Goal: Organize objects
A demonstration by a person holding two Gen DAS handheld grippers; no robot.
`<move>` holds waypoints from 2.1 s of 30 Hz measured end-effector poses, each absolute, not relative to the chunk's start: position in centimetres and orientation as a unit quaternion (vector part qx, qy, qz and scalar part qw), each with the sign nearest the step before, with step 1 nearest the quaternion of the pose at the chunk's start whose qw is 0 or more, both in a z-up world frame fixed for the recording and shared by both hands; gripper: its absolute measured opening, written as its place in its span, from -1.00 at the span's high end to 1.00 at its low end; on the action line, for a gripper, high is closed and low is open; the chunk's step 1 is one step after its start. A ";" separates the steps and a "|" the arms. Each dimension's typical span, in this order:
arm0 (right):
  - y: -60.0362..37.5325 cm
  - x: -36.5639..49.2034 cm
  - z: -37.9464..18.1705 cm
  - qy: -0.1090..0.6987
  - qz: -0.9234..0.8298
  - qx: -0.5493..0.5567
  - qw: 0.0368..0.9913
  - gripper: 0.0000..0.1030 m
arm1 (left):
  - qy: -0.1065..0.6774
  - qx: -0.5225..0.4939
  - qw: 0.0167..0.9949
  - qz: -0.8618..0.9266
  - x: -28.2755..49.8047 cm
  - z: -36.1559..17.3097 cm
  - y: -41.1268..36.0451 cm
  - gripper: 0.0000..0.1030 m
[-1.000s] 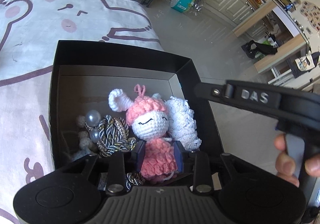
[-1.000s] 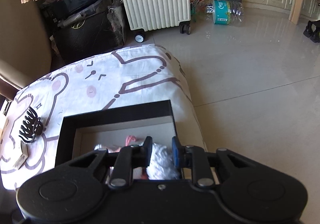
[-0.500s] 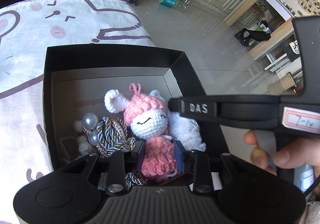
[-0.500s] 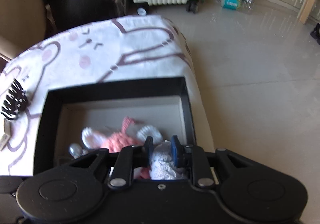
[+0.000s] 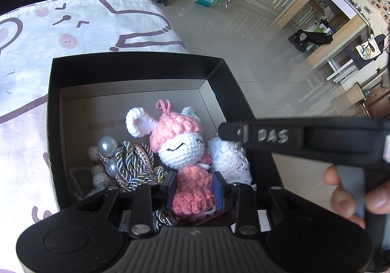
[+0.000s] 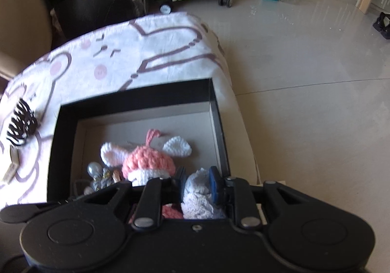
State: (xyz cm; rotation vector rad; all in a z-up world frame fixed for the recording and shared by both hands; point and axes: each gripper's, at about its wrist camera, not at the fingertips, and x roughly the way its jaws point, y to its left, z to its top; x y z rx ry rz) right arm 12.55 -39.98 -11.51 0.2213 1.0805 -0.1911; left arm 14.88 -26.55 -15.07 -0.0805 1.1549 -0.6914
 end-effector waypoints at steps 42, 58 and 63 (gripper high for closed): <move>-38.8 6.0 -3.4 0.411 -0.108 0.114 0.898 0.47 | 0.436 0.048 0.878 -0.192 10.3 -5.3 -21.9 -0.34; -38.4 2.6 -3.7 0.402 -0.137 0.094 0.900 -0.49 | 0.425 0.061 0.893 -0.139 9.6 -4.7 -18.9 -0.99; -38.6 2.2 -4.0 0.401 -0.148 0.089 0.900 -0.76 | 0.425 0.060 0.894 -0.131 9.7 -4.8 -18.4 -1.00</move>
